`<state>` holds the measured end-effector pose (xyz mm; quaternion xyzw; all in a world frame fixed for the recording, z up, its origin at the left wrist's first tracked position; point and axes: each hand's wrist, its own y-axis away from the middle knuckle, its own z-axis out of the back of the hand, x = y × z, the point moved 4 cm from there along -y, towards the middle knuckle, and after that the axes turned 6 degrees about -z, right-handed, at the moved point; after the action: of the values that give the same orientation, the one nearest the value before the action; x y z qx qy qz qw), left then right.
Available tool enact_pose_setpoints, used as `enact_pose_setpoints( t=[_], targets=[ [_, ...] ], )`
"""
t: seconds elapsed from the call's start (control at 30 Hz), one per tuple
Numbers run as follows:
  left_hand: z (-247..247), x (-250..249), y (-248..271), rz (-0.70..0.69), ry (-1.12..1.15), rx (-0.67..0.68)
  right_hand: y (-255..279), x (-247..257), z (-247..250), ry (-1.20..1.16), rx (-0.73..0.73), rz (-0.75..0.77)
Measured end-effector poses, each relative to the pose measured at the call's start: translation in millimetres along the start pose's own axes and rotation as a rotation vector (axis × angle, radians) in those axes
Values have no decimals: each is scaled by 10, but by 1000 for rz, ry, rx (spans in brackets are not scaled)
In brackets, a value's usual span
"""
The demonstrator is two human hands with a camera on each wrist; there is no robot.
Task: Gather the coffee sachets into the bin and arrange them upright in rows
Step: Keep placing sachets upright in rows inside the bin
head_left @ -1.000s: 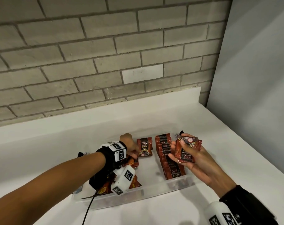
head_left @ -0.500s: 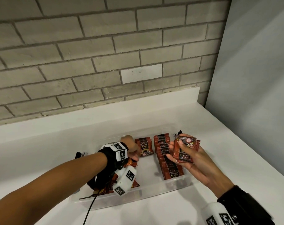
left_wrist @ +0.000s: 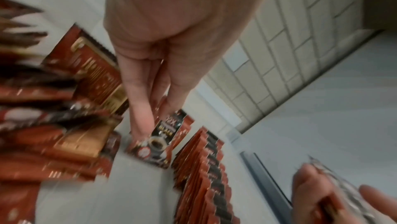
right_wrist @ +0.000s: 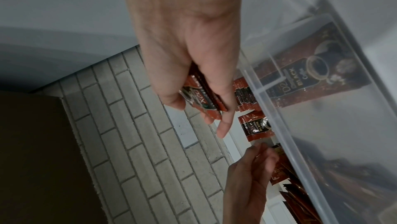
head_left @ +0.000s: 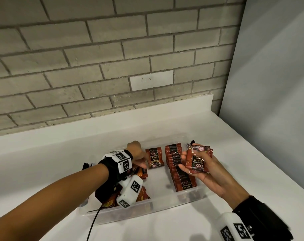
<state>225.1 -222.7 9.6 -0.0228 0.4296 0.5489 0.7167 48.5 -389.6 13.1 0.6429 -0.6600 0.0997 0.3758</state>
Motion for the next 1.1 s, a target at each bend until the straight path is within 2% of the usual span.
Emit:
enact_pose_setpoints(
  t=[0.1,0.2,0.3,0.53,0.7,0.87,0.97,1.03,1.1],
  targets=[
    [77,-174,193,-125,60,42,-11,3,-42,-28,44,-35],
    [66,-359,422,-283,189,158,-42,-30,-108,105,81,-41],
    [9,-492,618,-430,219,219,-87,-61,-175,195,91,-43],
    [-71,-578,801,-607,236,184,-127,-88,-244,235,80,-58],
    [-85,-529,759,-551,434,114,-154,-119,-271,351,68,-46],
    [-69,-491,728,-477,509,123,-217,-87,-221,367,14,43],
    [-104,-414,751,-379,479,263,-243,-32,-169,326,-48,116],
    [-164,-343,787,-337,346,395,-257,-4,-148,320,-60,150],
    [-224,-300,825,-325,231,469,-263,-1,-171,368,-40,174]
  ],
)
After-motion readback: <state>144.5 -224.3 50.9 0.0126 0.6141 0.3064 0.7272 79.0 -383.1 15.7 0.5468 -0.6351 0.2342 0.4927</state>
